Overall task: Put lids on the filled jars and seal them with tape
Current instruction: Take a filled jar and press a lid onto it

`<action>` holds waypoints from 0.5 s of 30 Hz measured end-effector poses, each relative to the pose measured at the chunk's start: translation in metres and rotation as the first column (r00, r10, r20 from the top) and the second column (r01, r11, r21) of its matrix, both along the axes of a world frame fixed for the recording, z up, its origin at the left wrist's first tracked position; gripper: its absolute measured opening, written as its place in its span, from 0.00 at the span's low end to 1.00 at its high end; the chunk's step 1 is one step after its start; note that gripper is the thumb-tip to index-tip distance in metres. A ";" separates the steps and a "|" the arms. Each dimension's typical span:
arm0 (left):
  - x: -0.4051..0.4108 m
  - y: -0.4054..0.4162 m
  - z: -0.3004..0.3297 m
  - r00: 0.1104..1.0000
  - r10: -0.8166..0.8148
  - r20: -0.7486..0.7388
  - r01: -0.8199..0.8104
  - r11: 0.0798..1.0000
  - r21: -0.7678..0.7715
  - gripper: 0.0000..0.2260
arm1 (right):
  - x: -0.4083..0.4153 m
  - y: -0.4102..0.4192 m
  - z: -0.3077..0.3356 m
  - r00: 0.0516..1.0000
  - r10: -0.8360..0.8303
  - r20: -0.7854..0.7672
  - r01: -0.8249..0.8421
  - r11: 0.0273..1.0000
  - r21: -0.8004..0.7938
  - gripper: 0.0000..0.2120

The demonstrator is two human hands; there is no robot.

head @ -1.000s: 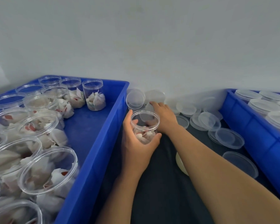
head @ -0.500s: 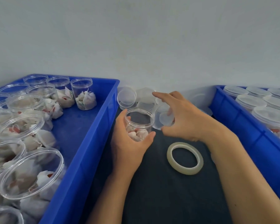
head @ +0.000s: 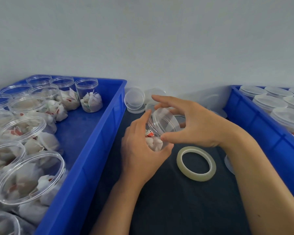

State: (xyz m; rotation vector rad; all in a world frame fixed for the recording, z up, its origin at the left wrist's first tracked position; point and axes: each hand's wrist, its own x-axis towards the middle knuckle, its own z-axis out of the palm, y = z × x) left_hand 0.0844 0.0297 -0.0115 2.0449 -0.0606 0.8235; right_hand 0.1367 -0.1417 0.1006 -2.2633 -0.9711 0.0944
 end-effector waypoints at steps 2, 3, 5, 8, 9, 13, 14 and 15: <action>-0.004 -0.003 0.002 1.000 -0.020 0.005 0.020 1.000 0.012 0.43 | 0.000 -0.002 0.000 1.000 0.008 -0.022 -0.008 1.000 -0.008 0.43; -0.005 -0.004 0.002 1.000 -0.026 0.009 0.026 1.000 0.014 0.43 | 0.000 -0.002 0.000 1.000 0.015 -0.022 -0.016 1.000 -0.018 0.42; -0.007 -0.005 0.003 0.999 -0.034 0.007 0.034 0.999 0.008 0.43 | 0.001 -0.002 -0.001 0.999 0.023 -0.032 -0.024 0.999 -0.034 0.41; -0.008 -0.005 0.005 0.999 -0.047 -0.001 0.047 0.999 0.008 0.43 | 0.003 -0.003 -0.002 0.998 0.032 -0.060 -0.034 0.999 -0.038 0.38; -0.008 -0.005 0.005 0.999 -0.052 -0.003 0.052 0.999 0.012 0.42 | 0.004 -0.004 -0.002 0.997 0.038 -0.068 -0.041 0.999 -0.035 0.37; -0.009 -0.005 0.007 0.997 -0.067 -0.028 0.068 0.997 0.042 0.41 | 0.005 -0.009 -0.003 0.993 0.068 -0.094 -0.071 0.997 -0.029 0.35; -0.010 -0.005 0.007 0.997 -0.071 -0.030 0.072 0.996 0.049 0.41 | 0.006 -0.010 -0.003 0.992 0.078 -0.103 -0.080 0.996 -0.024 0.35; -0.011 -0.005 0.008 0.997 -0.075 -0.030 0.076 0.996 0.055 0.41 | 0.006 -0.010 -0.003 0.989 0.088 -0.115 -0.090 0.996 -0.015 0.35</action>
